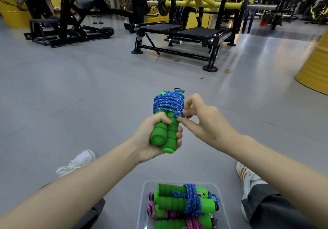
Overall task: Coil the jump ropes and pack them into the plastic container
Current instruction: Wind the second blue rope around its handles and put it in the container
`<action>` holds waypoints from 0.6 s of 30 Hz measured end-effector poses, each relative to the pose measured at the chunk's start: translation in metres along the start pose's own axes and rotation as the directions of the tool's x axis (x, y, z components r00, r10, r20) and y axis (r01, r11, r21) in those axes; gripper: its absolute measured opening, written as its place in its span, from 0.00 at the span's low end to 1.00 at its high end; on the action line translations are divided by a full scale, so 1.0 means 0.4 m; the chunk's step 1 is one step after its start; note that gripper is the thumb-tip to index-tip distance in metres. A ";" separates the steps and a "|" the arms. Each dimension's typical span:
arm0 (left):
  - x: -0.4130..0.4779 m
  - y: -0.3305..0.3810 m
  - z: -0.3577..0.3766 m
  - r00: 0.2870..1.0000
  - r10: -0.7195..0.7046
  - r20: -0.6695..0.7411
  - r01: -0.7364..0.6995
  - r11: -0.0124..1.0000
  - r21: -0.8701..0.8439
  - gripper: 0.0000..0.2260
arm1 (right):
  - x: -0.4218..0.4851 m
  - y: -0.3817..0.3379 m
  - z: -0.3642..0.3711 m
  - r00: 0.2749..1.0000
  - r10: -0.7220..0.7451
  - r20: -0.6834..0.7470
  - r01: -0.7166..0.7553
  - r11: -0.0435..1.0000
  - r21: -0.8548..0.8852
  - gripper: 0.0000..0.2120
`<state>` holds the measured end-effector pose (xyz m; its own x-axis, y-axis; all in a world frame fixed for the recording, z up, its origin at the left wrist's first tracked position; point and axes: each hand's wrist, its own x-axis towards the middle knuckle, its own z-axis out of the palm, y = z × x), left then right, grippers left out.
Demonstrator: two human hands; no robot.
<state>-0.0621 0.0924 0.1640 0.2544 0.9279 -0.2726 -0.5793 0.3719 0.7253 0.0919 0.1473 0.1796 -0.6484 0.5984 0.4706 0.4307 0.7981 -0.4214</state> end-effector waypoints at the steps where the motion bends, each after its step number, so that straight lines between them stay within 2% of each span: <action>1: 0.002 0.000 -0.001 1.000 0.006 -0.009 -0.006 1.000 0.020 0.09 | -0.002 -0.001 0.005 0.999 -0.039 -0.030 0.038 0.999 -0.038 0.09; 3: 0.008 0.002 -0.004 0.998 0.035 -0.048 -0.030 0.993 0.113 0.08 | -0.005 0.006 0.028 0.986 -0.100 -0.131 0.085 0.990 -0.114 0.06; 5: 0.015 -0.003 -0.010 0.993 0.072 -0.093 -0.045 0.965 0.257 0.09 | -0.007 0.011 0.051 0.973 -0.038 -0.229 0.033 0.999 -0.026 0.05; 7: 0.023 -0.017 -0.014 0.983 0.111 -0.143 -0.043 0.910 0.413 0.12 | -0.010 0.006 0.061 0.950 0.159 -0.269 -0.118 0.980 0.160 0.03; 8: 0.026 -0.024 -0.013 0.975 0.143 -0.171 -0.043 0.873 0.486 0.13 | -0.011 0.001 0.064 0.927 0.291 -0.237 -0.221 0.934 0.282 0.03; 10: 0.036 -0.039 -0.021 0.955 0.219 -0.201 -0.050 0.786 0.616 0.14 | -0.018 -0.005 0.078 0.859 0.499 -0.111 -0.389 0.779 0.492 0.04; 13: 0.052 -0.058 -0.038 0.920 0.334 -0.205 -0.031 0.584 0.811 0.26 | -0.030 -0.021 0.095 0.738 0.673 0.052 -0.533 0.534 0.656 0.01; 15: 0.056 -0.072 -0.052 0.891 0.402 -0.209 0.021 0.425 0.905 0.28 | -0.039 -0.034 0.093 0.660 0.711 0.241 -0.581 0.279 0.765 0.06; 17: 0.050 -0.094 -0.060 0.884 0.429 -0.184 0.075 0.259 0.963 0.26 | -0.053 -0.050 0.090 0.615 0.648 0.449 -0.581 -0.012 0.814 0.13; 18: 0.045 -0.108 -0.055 0.890 0.429 -0.152 0.086 0.170 0.982 0.26 | -0.062 -0.056 0.094 0.596 0.632 0.494 -0.587 -0.077 0.806 0.15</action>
<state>-0.0495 0.0936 0.1142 -0.1399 0.9898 -0.0272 0.6838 0.1165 0.7203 0.0746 0.1119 0.1481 -0.4246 0.8268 -0.3689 -0.1587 -0.4691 -0.8688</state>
